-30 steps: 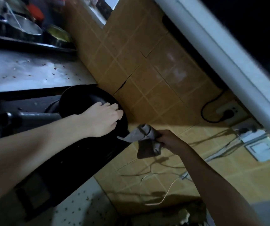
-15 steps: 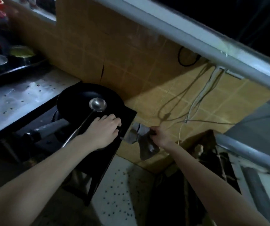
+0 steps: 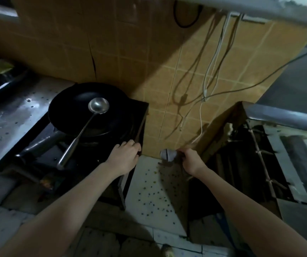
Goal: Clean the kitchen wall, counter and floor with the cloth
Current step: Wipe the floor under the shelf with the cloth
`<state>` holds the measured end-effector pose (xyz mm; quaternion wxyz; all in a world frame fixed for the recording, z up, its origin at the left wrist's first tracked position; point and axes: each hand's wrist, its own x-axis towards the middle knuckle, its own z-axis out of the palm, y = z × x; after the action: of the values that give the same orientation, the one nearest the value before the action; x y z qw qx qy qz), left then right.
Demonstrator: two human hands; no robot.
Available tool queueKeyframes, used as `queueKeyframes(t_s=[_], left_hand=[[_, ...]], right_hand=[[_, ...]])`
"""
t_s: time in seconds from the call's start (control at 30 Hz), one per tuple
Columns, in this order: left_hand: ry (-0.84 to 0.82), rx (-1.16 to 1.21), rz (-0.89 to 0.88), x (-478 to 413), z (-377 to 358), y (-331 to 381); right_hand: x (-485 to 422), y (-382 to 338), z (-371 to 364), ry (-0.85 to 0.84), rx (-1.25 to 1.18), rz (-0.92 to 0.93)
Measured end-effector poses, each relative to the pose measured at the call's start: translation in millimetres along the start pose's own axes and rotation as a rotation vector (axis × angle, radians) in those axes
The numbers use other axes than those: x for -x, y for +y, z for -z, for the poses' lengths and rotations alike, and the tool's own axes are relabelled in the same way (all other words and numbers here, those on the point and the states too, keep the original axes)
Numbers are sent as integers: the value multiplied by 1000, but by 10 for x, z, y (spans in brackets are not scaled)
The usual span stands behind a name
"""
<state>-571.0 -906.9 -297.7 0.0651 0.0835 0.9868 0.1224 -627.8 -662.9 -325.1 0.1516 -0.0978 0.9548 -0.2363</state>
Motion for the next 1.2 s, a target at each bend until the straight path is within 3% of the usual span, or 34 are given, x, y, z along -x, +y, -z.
queueKeyframes(t_s=[0.27, 0.7, 1.1, 1.2], left_hand=[[-171, 43, 60, -165, -577, 538], [-214, 51, 123, -394, -1385, 798], [-185, 68, 232, -1020, -2972, 412], [-160, 59, 226, -1219, -3297, 369]], right_hand=[[321, 801, -219, -166, 81, 10], [270, 1434, -678, -325, 182, -23], [-724, 2373, -2144, -240, -79, -358], [-1023, 2676, -2502, -233, -89, -367]])
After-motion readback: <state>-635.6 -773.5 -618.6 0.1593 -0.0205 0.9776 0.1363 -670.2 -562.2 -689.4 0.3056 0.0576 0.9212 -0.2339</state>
